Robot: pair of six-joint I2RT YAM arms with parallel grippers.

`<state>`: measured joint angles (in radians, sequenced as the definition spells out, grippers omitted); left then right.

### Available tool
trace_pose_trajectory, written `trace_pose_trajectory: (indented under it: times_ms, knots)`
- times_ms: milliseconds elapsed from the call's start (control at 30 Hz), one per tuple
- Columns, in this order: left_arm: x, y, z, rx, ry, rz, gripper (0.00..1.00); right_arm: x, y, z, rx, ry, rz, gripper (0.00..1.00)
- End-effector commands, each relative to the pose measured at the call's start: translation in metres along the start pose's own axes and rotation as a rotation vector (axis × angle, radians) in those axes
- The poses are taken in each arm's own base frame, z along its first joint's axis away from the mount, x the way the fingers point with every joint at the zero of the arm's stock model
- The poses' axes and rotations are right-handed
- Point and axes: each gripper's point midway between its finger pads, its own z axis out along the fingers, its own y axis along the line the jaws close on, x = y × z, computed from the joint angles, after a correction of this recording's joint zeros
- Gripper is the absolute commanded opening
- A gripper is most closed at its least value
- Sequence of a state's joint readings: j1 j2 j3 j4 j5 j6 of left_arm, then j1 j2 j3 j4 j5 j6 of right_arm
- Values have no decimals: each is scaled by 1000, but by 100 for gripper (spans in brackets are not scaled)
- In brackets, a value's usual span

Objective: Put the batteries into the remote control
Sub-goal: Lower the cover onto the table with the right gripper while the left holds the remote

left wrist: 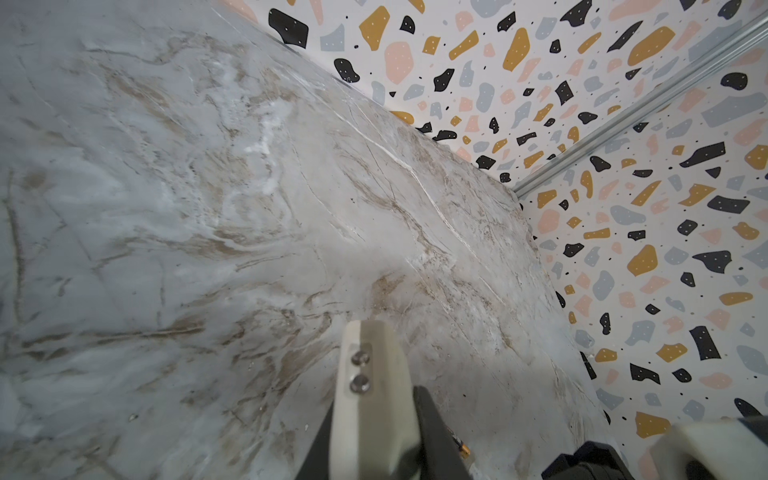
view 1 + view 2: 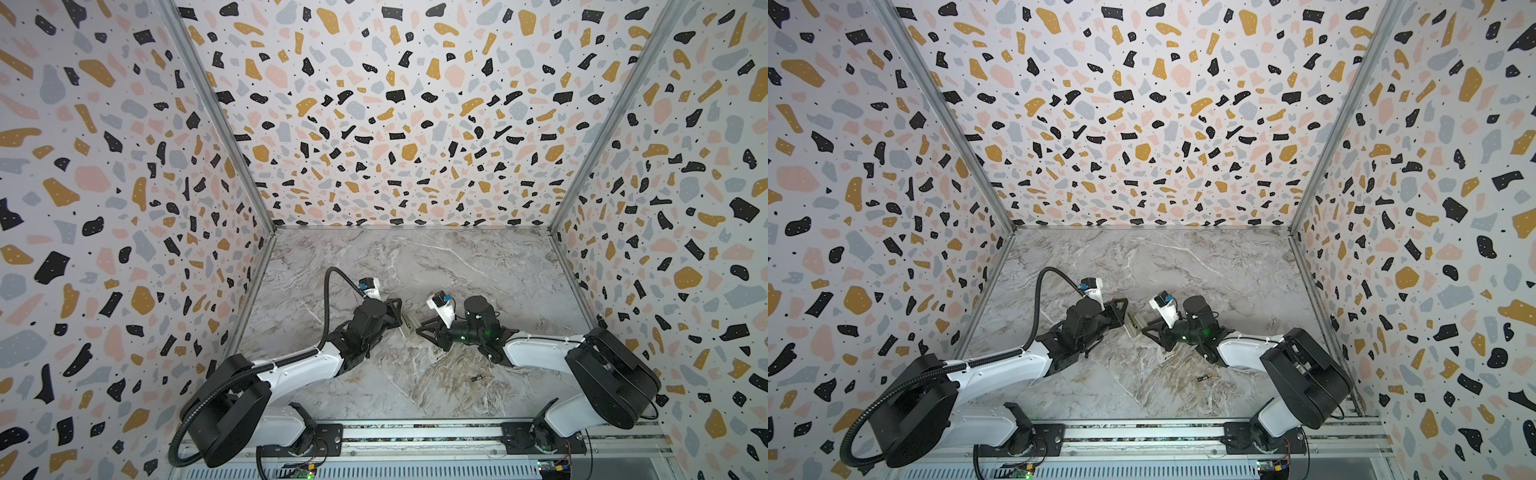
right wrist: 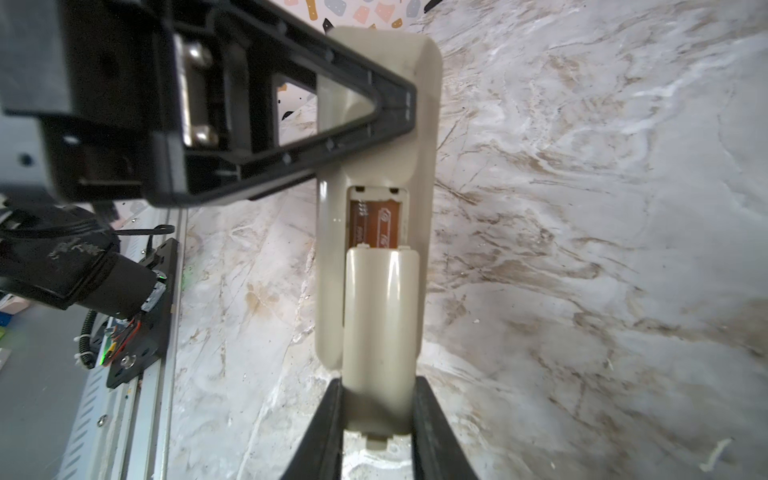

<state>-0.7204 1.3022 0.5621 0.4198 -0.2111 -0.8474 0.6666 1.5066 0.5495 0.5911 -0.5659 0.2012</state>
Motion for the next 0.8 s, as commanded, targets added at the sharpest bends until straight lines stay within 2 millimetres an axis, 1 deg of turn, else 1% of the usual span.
trace_pose_trajectory:
  times_ms: [0,100,233,533,767]
  knots:
    - [-13,5,-9,5,-45,12,0,-4,-18,3,84,22,9,12]
    - [-14,8,-14,5,-45,25,0,5,-33,5,145,60,34,12]
    - [-12,4,-17,40,-36,38,0,16,-48,8,215,116,48,12]
    - [-4,1,-20,83,-13,44,0,34,-67,11,298,198,58,12]
    - [-4,-1,-21,100,-14,42,0,48,-75,16,319,256,73,14]
